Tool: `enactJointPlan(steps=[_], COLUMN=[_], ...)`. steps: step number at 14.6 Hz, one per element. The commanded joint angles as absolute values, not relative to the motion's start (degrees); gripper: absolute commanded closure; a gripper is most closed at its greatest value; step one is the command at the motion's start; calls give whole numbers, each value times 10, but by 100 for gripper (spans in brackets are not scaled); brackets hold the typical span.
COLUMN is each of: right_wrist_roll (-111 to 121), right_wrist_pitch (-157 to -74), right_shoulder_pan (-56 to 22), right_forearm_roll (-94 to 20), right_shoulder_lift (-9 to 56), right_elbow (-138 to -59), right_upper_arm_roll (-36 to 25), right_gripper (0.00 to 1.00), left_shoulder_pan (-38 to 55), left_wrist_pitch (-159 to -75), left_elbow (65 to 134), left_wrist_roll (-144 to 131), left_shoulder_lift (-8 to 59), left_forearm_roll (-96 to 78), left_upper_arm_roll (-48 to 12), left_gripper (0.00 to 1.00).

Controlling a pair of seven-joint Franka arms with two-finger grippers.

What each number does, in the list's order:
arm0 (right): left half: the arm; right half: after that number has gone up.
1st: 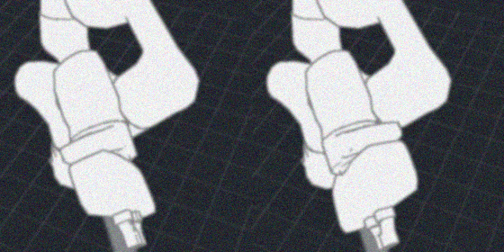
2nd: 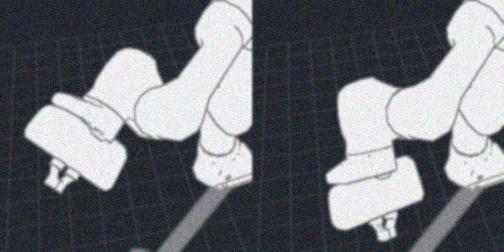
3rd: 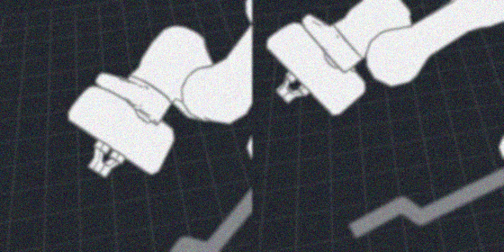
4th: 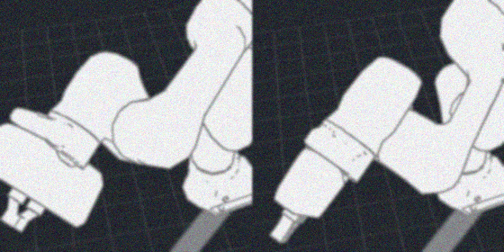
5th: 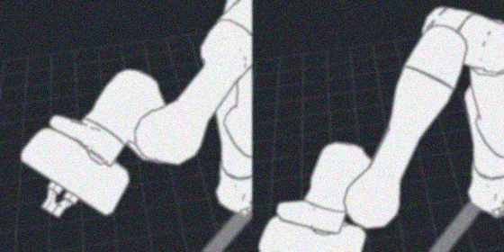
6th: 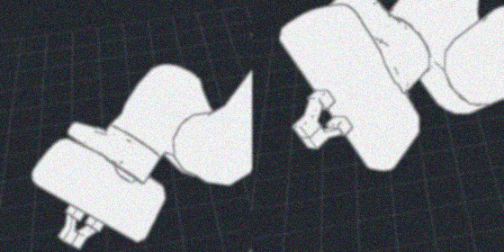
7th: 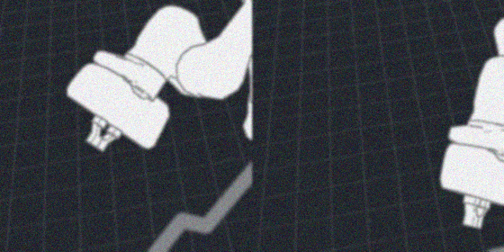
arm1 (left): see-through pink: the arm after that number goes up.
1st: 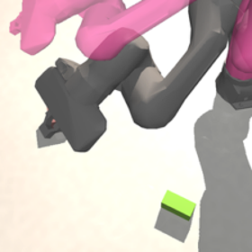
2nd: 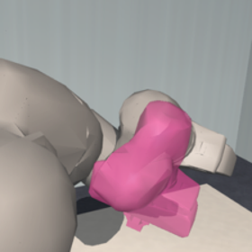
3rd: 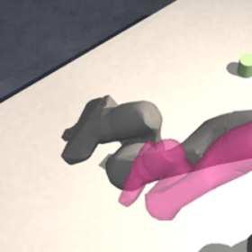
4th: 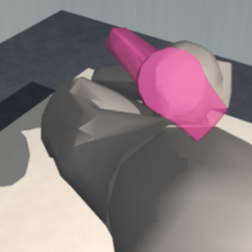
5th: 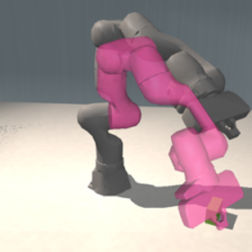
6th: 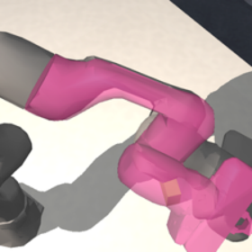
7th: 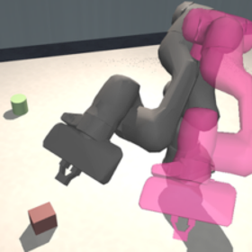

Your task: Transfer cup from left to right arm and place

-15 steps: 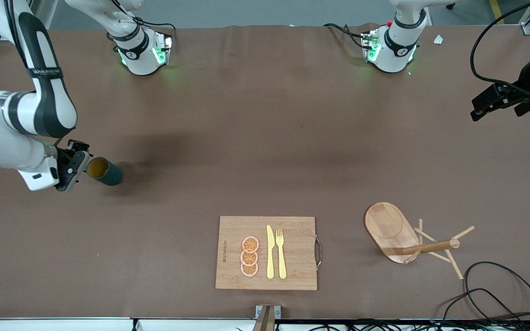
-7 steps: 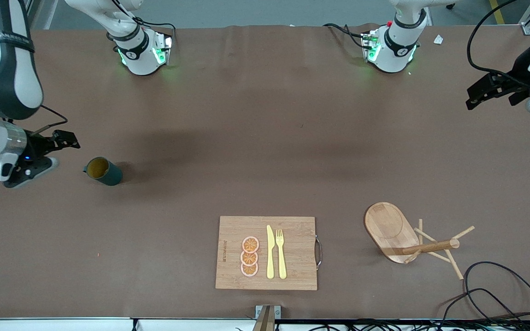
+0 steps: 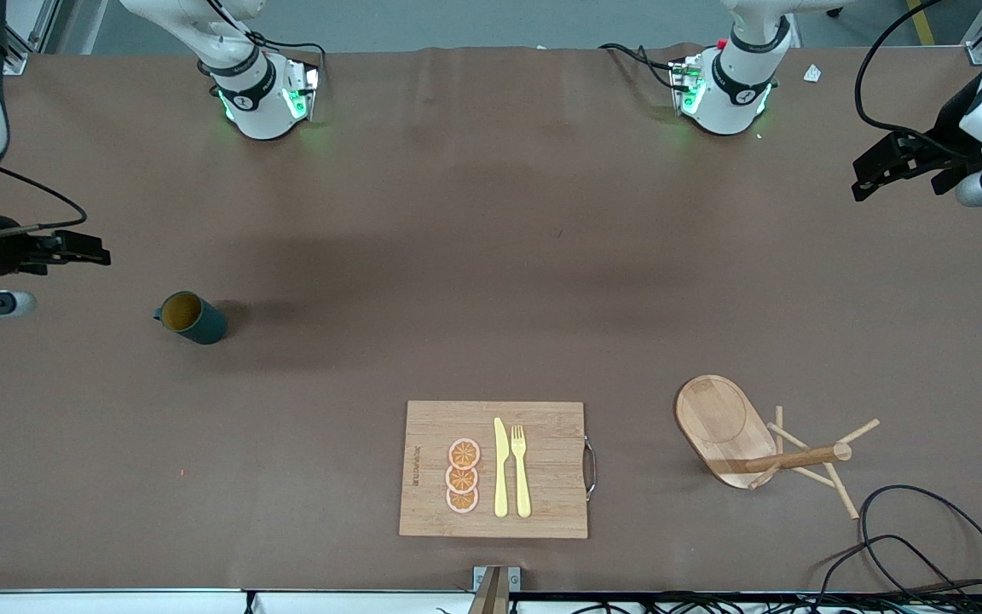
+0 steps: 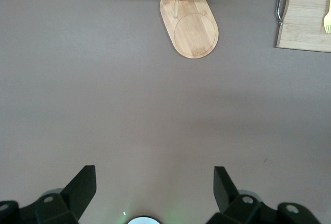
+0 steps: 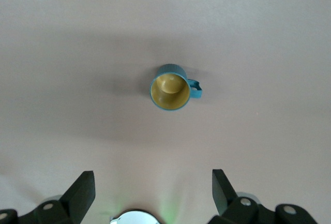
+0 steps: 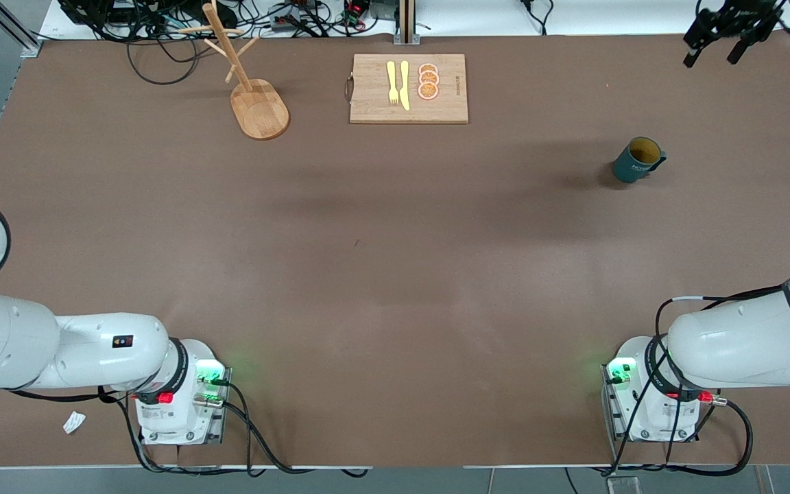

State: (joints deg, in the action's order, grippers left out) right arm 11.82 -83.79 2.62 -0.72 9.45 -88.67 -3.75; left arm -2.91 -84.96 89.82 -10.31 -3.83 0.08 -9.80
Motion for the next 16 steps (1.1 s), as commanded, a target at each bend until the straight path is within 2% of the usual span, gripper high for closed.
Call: enactJointPlan(steps=[1,6,16], right_wrist_roll=[69,66,4], right_wrist_pitch=[-803,-784,-743], right_shoulder_pan=[34,48,46], right_forearm_roll=[-2,2,-5], right_shoulder_lift=[99,100,84], right_elbow=[-832,-797,-801], right_upper_arm_roll=[-32,-33,-29], right_gripper=[0,0,0], left_shoulder_pan=[-30,-31,-32], left_wrist_pitch=[-857,-862,-877], left_elbow=[905,904,904], left_wrist_roll=[-104,-103,-103], left_shoulder_lift=[-47,-44,-38], left_forearm_roll=[5,5,5], left_upper_arm_roll=[-98,-93,-91], left_gripper=[0,0,0])
